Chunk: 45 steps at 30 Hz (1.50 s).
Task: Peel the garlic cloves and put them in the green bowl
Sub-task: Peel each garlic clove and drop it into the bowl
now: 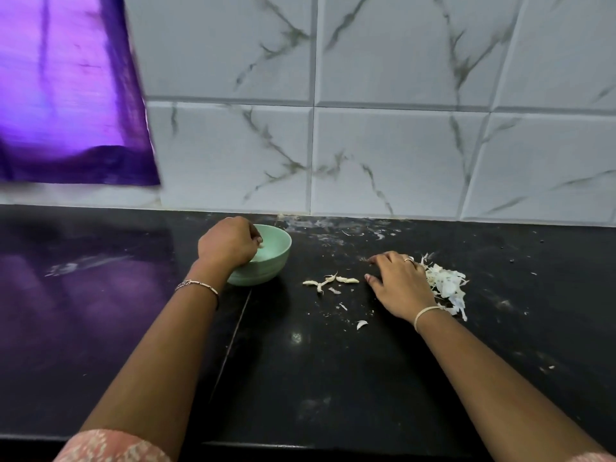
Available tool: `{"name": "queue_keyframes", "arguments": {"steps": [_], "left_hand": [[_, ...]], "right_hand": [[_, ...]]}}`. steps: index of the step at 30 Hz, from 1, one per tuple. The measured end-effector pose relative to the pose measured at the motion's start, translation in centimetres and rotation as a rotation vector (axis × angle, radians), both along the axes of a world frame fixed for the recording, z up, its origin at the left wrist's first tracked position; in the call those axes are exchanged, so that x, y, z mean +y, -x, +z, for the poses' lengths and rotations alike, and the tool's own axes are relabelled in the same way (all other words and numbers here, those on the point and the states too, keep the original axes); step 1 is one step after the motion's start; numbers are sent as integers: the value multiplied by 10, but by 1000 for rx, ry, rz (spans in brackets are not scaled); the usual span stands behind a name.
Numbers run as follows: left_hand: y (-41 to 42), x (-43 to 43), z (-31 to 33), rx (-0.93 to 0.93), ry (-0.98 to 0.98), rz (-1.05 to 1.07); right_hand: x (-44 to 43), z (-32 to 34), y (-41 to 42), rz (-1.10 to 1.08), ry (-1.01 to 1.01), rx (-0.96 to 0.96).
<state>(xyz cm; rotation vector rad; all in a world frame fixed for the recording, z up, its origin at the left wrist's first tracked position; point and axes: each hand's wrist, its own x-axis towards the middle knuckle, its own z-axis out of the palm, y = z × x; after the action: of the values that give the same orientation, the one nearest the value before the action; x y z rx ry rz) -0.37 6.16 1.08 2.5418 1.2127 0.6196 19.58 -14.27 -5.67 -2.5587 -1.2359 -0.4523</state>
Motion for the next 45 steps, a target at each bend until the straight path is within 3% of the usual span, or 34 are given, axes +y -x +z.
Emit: {"name": "queue_keyframes", "arguments": {"steps": [6, 10, 13, 15, 19, 24, 26, 30, 35, 39, 45], "left_hand": [[-6, -13, 3, -165, -68, 83], [-19, -28, 9, -275, -122, -25], [-40, -56, 11, -444, 203, -382], [-53, -75, 6, -320, 391, -586], [-77, -75, -17, 164, 15, -497], [-82, -63, -43, 288, -56, -344], [-82, -61, -47, 263, -76, -330], [-83, -58, -52, 132, -100, -319], [-82, -60, -51, 49, -108, -341], [-82, -59, -51, -93, -7, -389], [-86, -60, -53, -258, 220, -467]], "right_hand": [[-2, 3, -3, 87, -127, 59], [3, 3, 5, 204, -69, 65], [8, -1, 2, 187, 21, 40], [8, -2, -3, 140, 39, 68], [0, -3, -16, 29, 47, 10], [0, 2, -18, 27, -65, -151], [5, 6, -11, 120, -116, -86], [15, 2, 3, 295, -18, 63], [13, 4, 3, 240, -71, 85], [10, 3, -2, 264, -233, 165], [10, 9, 10, 525, -482, 669]]}}
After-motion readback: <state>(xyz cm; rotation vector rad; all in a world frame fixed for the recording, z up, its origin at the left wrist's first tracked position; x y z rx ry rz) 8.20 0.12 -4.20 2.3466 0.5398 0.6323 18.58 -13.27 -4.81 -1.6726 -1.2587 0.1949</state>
